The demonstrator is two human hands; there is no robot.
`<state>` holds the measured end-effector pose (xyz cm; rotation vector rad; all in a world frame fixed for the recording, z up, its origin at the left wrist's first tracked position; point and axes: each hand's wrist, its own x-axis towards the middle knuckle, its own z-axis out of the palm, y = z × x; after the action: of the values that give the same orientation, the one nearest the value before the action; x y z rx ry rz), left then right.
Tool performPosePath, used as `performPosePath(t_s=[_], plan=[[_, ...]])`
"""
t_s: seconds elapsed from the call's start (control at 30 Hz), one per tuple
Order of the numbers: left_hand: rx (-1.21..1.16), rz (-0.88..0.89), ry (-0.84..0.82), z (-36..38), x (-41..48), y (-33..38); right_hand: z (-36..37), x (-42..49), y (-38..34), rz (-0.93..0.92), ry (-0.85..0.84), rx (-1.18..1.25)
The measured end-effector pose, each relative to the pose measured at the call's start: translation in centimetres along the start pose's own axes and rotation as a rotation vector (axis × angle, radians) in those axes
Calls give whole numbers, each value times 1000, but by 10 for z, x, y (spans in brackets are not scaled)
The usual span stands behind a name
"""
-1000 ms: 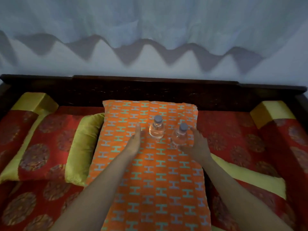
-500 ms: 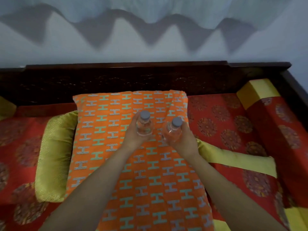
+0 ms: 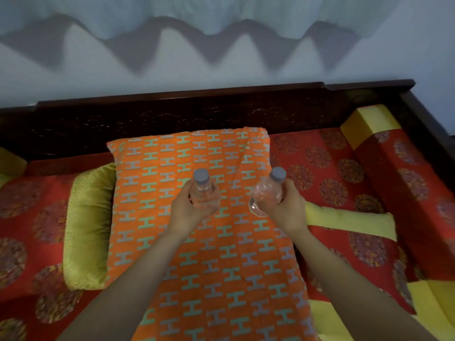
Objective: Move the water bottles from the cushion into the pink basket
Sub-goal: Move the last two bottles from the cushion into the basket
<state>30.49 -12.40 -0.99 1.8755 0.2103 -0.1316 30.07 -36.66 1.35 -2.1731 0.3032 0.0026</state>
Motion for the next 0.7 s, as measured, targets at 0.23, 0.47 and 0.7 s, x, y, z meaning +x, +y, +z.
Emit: performPosePath(t_s=[0.23, 0.47, 0.7], plan=[[39, 65, -92, 9, -33, 35, -65, -43, 5, -44, 135, -18], [-26, 205, -207, 43, -66, 83, -145, -90, 21, -97, 302, 3], [-24, 364, -323, 134, -120, 147, -269, -163, 59, -61, 483, -39]])
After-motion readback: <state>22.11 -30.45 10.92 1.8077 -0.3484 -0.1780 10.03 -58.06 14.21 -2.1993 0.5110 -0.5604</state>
